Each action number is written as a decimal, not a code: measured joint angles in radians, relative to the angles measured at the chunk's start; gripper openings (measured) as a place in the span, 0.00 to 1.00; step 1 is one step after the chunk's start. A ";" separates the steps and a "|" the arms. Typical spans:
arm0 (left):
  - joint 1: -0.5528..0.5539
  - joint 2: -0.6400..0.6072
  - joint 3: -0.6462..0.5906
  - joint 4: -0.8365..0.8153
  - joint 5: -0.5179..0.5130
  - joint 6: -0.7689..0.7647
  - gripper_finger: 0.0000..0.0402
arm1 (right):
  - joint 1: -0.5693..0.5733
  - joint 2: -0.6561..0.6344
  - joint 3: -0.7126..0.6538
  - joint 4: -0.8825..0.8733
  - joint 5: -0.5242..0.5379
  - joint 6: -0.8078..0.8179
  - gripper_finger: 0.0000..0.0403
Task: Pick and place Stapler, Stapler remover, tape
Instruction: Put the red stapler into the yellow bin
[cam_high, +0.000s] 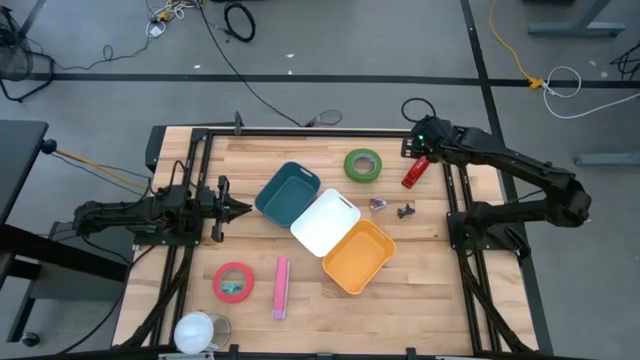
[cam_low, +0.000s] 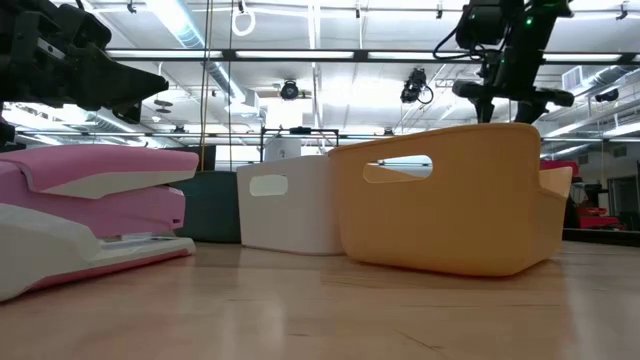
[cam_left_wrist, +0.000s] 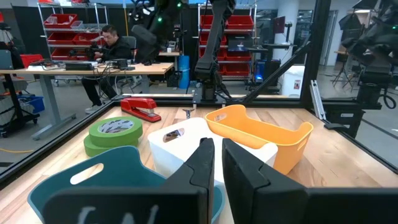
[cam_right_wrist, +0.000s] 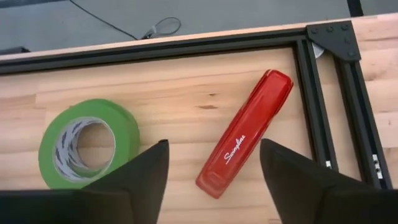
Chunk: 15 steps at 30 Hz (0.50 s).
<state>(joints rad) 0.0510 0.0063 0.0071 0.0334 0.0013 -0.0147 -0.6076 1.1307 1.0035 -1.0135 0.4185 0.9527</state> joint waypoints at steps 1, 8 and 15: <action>0.000 0.000 0.000 0.000 0.000 0.000 0.09 | 0.000 0.003 0.000 0.000 0.000 0.006 0.65; 0.000 0.000 0.000 0.000 0.000 0.000 0.09 | 0.000 0.031 0.000 0.001 0.000 0.051 0.72; 0.000 0.000 0.000 0.000 0.000 0.000 0.09 | -0.011 0.061 0.000 0.001 0.028 0.141 0.73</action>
<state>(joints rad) 0.0509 0.0063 0.0074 0.0334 0.0010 -0.0151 -0.6190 1.1915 1.0039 -1.0126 0.4469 1.0933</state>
